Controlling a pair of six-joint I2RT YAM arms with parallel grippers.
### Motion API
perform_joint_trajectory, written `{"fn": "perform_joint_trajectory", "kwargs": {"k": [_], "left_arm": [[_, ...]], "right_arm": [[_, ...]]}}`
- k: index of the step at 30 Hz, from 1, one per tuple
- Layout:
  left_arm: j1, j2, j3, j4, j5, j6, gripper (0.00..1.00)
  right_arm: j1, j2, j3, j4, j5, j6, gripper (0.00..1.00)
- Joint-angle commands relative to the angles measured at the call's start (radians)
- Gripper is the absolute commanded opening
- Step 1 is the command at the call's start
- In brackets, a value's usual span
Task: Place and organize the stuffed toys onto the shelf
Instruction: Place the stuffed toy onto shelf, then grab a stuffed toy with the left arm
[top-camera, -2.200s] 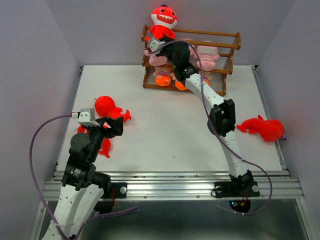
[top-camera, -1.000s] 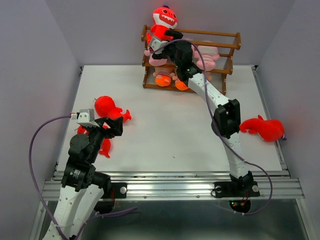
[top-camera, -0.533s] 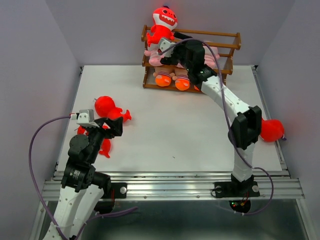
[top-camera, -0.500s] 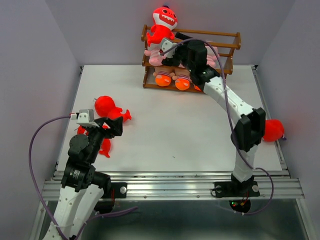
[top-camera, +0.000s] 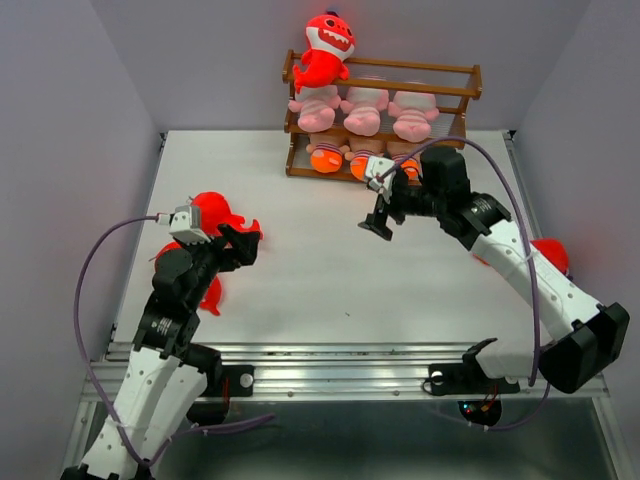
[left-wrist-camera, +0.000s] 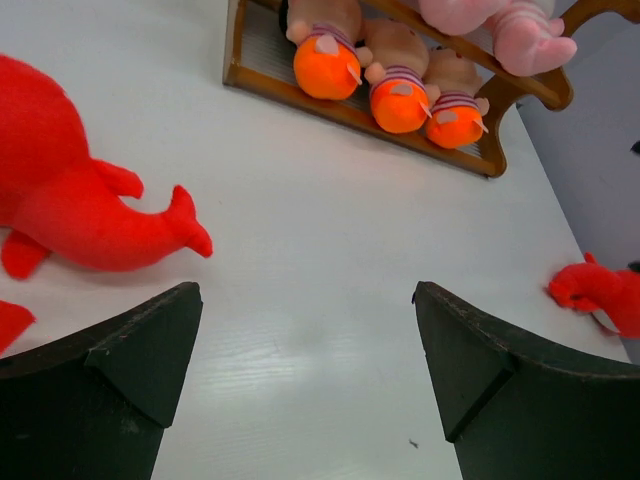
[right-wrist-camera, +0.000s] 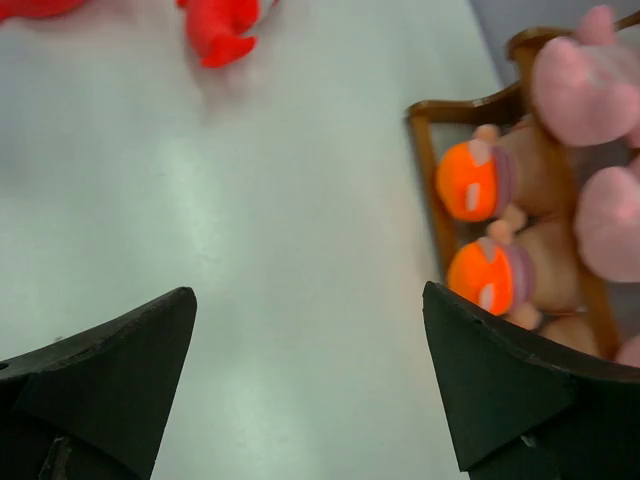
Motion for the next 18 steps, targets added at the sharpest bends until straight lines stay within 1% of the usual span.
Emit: {"fn": "perform_joint_trajectory", "kwargs": {"k": [1, 2, 3, 5, 7, 8, 9, 10, 13, 14, 18], "left_arm": [[0.004, 0.094, -0.039, 0.095, 0.091, -0.17, 0.99], [0.004, 0.111, -0.05, 0.108, 0.108, -0.231, 0.99], [0.006, 0.123, -0.053, 0.126, 0.115, -0.257, 0.99], [0.006, 0.163, -0.059, 0.126, 0.1, -0.344, 0.99], [0.012, 0.212, -0.056, 0.12, 0.074, -0.395, 0.99], [0.015, 0.23, -0.051, 0.094, 0.062, -0.45, 0.99], [0.02, 0.271, -0.048, 0.079, 0.048, -0.472, 0.99], [0.021, 0.29, -0.044, 0.065, 0.033, -0.49, 0.99], [0.027, 0.37, -0.016, 0.014, -0.039, -0.532, 0.99], [0.031, 0.39, -0.002, 0.013, -0.08, -0.532, 0.99], [0.057, 0.476, 0.024, 0.057, -0.115, -0.541, 0.98]], "right_arm": [[0.005, -0.064, -0.143, -0.017, -0.169, 0.129, 1.0], [0.005, -0.074, -0.167, 0.0, -0.175, 0.138, 1.0], [-0.01, -0.09, -0.221, 0.023, -0.202, 0.162, 1.0], [-0.035, -0.101, -0.266, 0.056, -0.233, 0.17, 1.0], [-0.07, -0.106, -0.333, 0.079, -0.256, 0.176, 1.0], [-0.086, -0.109, -0.361, 0.095, -0.3, 0.194, 1.0], [-0.104, -0.124, -0.424, 0.137, -0.334, 0.201, 1.0], [-0.118, -0.133, -0.444, 0.146, -0.357, 0.198, 1.0], [-0.127, -0.161, -0.469, 0.145, -0.304, 0.164, 1.0], [-0.127, -0.169, -0.477, 0.145, -0.301, 0.159, 1.0], [-0.127, -0.19, -0.481, 0.145, -0.319, 0.153, 1.0]]}}
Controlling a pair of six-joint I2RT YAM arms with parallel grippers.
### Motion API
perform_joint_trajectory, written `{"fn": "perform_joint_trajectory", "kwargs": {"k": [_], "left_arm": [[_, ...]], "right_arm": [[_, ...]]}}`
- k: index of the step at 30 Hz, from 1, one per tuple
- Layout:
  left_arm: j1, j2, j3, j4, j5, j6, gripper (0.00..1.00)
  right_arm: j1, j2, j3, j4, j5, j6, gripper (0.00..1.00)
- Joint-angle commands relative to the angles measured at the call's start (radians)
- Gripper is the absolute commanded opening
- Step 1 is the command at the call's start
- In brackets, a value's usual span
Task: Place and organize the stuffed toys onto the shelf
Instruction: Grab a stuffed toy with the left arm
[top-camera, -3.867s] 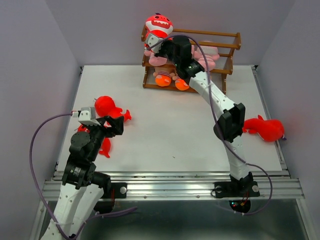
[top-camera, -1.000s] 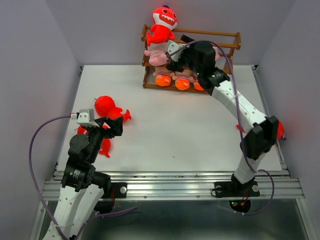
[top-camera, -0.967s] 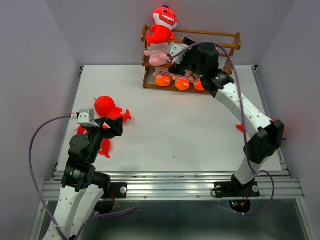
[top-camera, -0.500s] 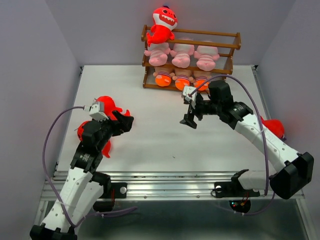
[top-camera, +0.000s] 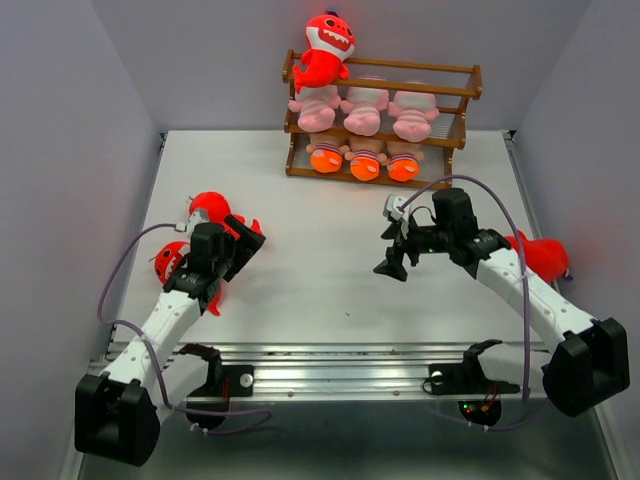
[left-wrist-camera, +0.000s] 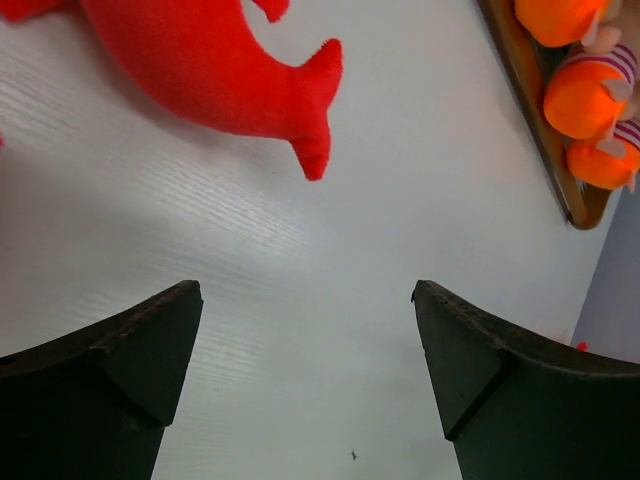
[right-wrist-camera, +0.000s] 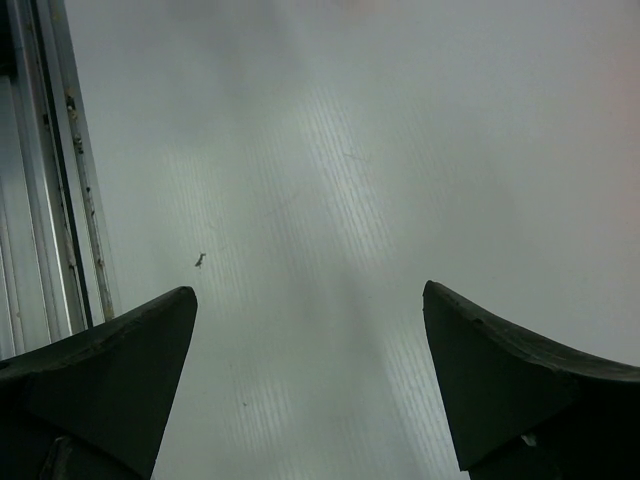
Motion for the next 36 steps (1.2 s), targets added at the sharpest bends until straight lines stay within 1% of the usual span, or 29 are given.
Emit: {"fn": "perform_joint_trajectory", "kwargs": {"k": [1, 2, 3, 4, 5, 6, 7, 8, 9, 10, 12, 16, 18, 19, 21, 22, 23, 24, 25, 26, 27, 28, 31, 32, 33, 34, 35, 36], "left_arm": [[0.03, 0.087, 0.086, 0.034, -0.09, -0.048, 0.97], [0.039, 0.12, 0.131, 0.015, -0.139, -0.056, 0.97], [0.043, 0.15, 0.161, -0.044, -0.166, -0.056, 0.96], [0.046, 0.227, 0.196, -0.079, -0.22, -0.053, 0.96], [0.048, 0.268, 0.231, -0.119, -0.244, -0.05, 0.96], [0.054, 0.308, 0.298, -0.182, -0.259, -0.045, 0.96], [0.057, 0.388, 0.331, -0.204, -0.272, -0.039, 0.96], [0.06, 0.426, 0.383, -0.221, -0.27, -0.021, 0.96], [0.068, 0.459, 0.402, -0.236, -0.269, -0.012, 0.96], [0.071, 0.517, 0.419, -0.235, -0.262, -0.001, 0.96], [0.083, 0.581, 0.448, -0.221, -0.25, 0.012, 0.96], [0.1, 0.652, 0.472, -0.207, -0.224, 0.015, 0.92], [0.103, 0.671, 0.475, -0.207, -0.213, 0.016, 0.88], [0.105, 0.683, 0.475, -0.206, -0.213, 0.024, 0.88], [0.106, 0.697, 0.469, -0.201, -0.21, 0.044, 0.81], [0.108, 0.698, 0.466, -0.198, -0.21, 0.044, 0.71], [0.109, 0.698, 0.462, -0.193, -0.201, 0.056, 0.5], [0.114, 0.697, 0.448, -0.174, -0.193, 0.067, 0.36], [0.117, 0.691, 0.44, -0.164, -0.184, 0.074, 0.24], [0.117, 0.686, 0.434, -0.158, -0.167, 0.081, 0.18], [0.117, 0.683, 0.428, -0.143, -0.16, 0.1, 0.15], [0.117, 0.671, 0.42, -0.131, -0.143, 0.114, 0.14], [0.116, 0.614, 0.38, -0.037, -0.013, 0.205, 0.06], [0.114, 0.591, 0.364, 0.0, 0.097, 0.231, 0.03], [0.111, 0.565, 0.327, 0.033, 0.138, 0.254, 0.0], [0.105, 0.512, 0.31, 0.088, 0.174, 0.289, 0.0], [0.103, 0.484, 0.275, 0.109, 0.258, 0.312, 0.0], [0.103, 0.458, 0.256, 0.179, 0.302, 0.33, 0.0]], "right_arm": [[-0.001, -0.056, 0.005, 0.073, -0.052, -0.008, 1.0], [-0.001, -0.057, 0.002, 0.071, -0.052, -0.009, 1.0], [-0.001, -0.059, 0.001, 0.071, -0.051, -0.011, 1.0], [-0.001, -0.059, 0.001, 0.071, -0.049, -0.011, 1.0], [-0.001, -0.06, 0.001, 0.071, -0.046, -0.012, 1.0], [-0.001, -0.062, 0.001, 0.071, -0.043, -0.012, 1.0], [-0.001, -0.063, 0.001, 0.071, -0.041, -0.014, 1.0], [-0.001, -0.063, -0.001, 0.071, -0.04, -0.014, 1.0], [-0.001, -0.063, -0.001, 0.073, -0.041, -0.016, 1.0], [-0.001, -0.065, -0.002, 0.071, -0.04, -0.017, 1.0], [-0.001, -0.06, -0.001, 0.071, -0.034, -0.02, 1.0], [-0.001, -0.056, -0.006, 0.073, -0.017, -0.023, 1.0], [-0.001, -0.054, -0.006, 0.073, -0.011, -0.025, 1.0], [-0.001, -0.053, -0.006, 0.073, -0.009, -0.025, 1.0], [-0.001, -0.05, -0.006, 0.073, -0.009, -0.026, 1.0], [-0.001, -0.048, -0.006, 0.073, -0.008, -0.026, 1.0], [-0.001, -0.046, -0.006, 0.073, -0.006, -0.028, 1.0], [-0.001, -0.048, -0.006, 0.071, -0.002, -0.028, 1.0], [-0.001, -0.046, -0.006, 0.073, 0.001, -0.029, 1.0], [-0.001, -0.046, -0.006, 0.073, 0.006, -0.031, 1.0], [-0.001, -0.048, -0.004, 0.073, 0.014, -0.031, 1.0], [-0.01, -0.048, -0.006, 0.073, 0.015, -0.031, 1.0], [-0.01, -0.051, -0.006, 0.073, 0.014, -0.031, 1.0], [-0.01, -0.053, -0.006, 0.073, 0.012, -0.031, 1.0], [-0.021, -0.056, -0.006, 0.073, 0.009, -0.029, 1.0], [-0.021, -0.059, -0.004, 0.073, 0.005, -0.032, 1.0], [-0.03, -0.066, -0.006, 0.073, 0.0, -0.032, 1.0], [-0.03, -0.071, -0.006, 0.073, -0.014, -0.035, 1.0]]}}
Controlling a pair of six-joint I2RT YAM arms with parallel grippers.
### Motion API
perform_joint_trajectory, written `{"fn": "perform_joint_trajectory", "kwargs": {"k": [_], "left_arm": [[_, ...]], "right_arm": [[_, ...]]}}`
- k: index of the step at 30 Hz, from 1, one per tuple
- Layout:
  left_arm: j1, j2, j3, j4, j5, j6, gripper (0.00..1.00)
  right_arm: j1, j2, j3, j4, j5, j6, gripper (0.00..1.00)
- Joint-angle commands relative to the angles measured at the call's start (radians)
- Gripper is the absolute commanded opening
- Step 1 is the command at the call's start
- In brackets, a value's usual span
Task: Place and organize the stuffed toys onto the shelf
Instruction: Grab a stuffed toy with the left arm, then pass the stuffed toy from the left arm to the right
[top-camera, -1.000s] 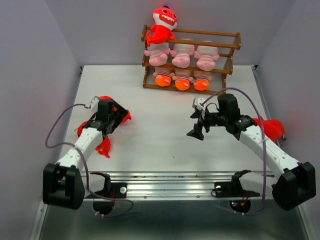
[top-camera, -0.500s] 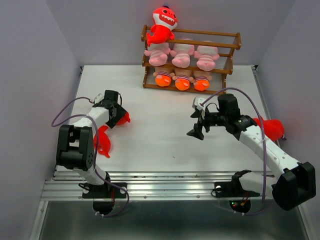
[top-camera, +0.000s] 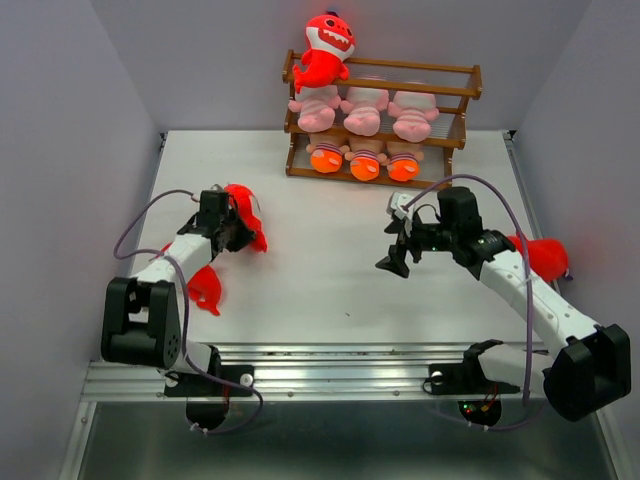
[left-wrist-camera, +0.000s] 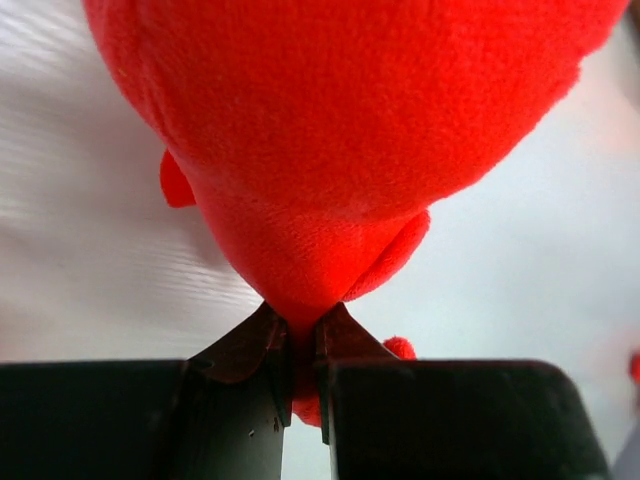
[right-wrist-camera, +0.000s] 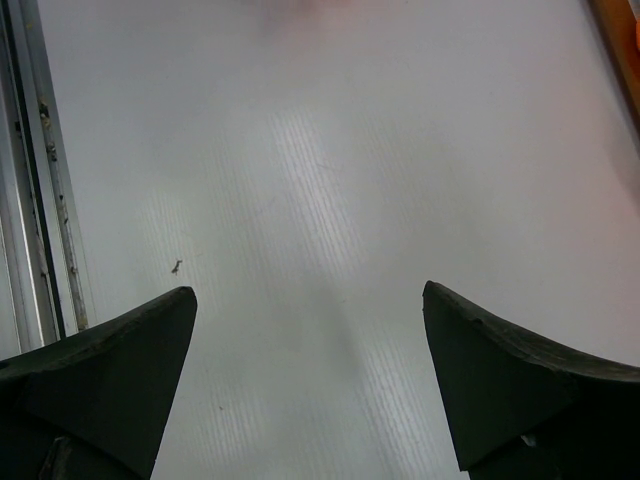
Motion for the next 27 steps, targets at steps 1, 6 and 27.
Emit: {"fn": "perform_joint_trajectory", "kwargs": {"k": [1, 6, 27], "left_arm": [[-0.01, -0.18, -0.076, 0.231, 0.288, 0.152, 0.0], [-0.028, -0.262, -0.211, 0.432, 0.684, 0.187, 0.0], [-0.468, -0.127, -0.188, 0.712, 0.959, 0.187, 0.0]], "right_arm": [[-0.027, -0.034, -0.006, 0.042, -0.029, -0.019, 1.0], [-0.037, -0.074, -0.029, 0.057, -0.103, -0.035, 1.0], [-0.149, -0.019, -0.071, 0.341, -0.25, 0.464, 1.0]]}}
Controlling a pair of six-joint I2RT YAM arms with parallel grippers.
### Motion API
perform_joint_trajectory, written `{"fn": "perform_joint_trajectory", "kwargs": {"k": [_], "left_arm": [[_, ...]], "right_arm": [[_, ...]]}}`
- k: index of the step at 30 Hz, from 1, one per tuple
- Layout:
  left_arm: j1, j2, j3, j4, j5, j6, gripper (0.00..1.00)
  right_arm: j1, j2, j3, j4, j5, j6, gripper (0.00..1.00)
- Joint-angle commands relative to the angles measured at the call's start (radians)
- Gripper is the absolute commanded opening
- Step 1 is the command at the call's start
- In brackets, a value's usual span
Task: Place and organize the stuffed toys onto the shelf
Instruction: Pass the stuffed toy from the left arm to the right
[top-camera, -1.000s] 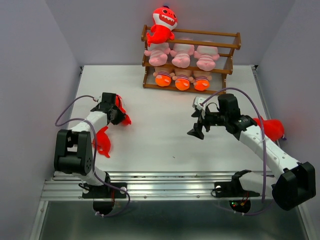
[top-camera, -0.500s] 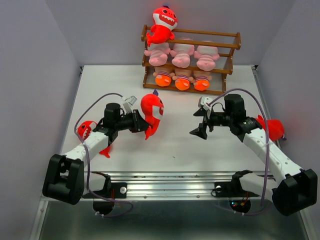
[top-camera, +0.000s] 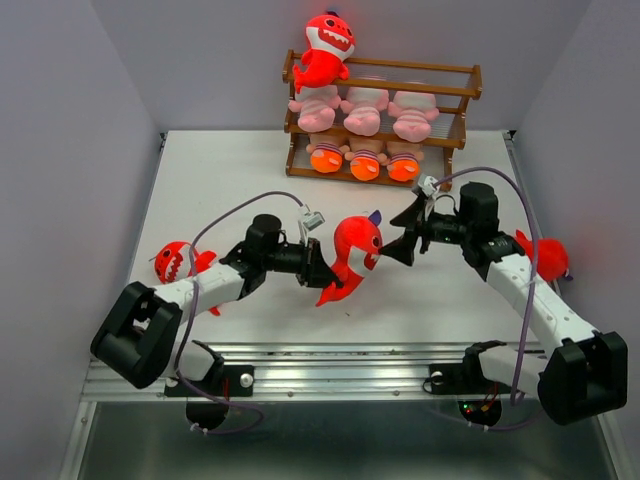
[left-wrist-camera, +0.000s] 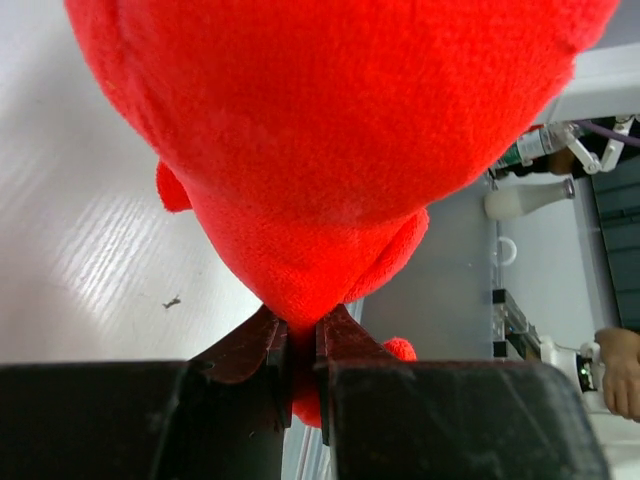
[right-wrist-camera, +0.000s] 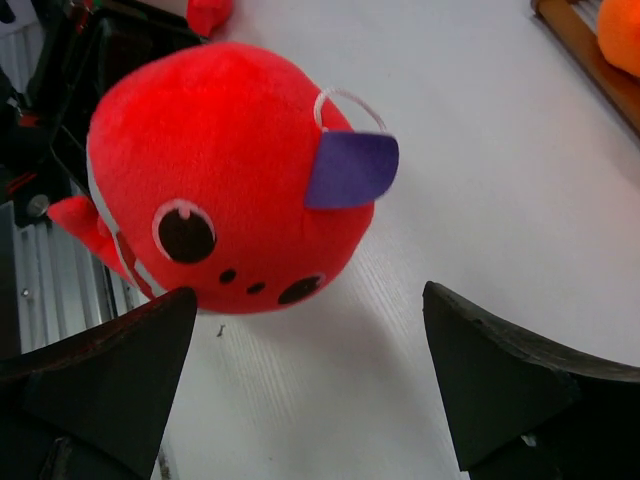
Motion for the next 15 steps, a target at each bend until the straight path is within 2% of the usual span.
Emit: {"fn": "perform_joint_trajectory", "kwargs": {"k": [1, 5, 13, 15], "left_arm": [[-0.045, 0.047, 0.078, 0.1, 0.047, -0.006, 0.0], [-0.068, 0.084, 0.107, 0.116, 0.044, -0.024, 0.0], [-0.089, 0.126, 0.173, 0.133, 0.067, -0.049, 0.0], [-0.091, 0.138, 0.187, 0.133, 0.068, -0.053, 0.0]], "right_arm": [[-0.008, 0.021, -0.013, 0.164, -0.119, 0.16, 1.0], [-0.008, 0.011, -0.039, 0.194, -0.249, 0.157, 1.0], [-0.008, 0.044, -0.029, 0.176, -0.358, 0.173, 1.0], [-0.008, 0.047, -0.027, 0.176, -0.354, 0.173, 0.97]]}}
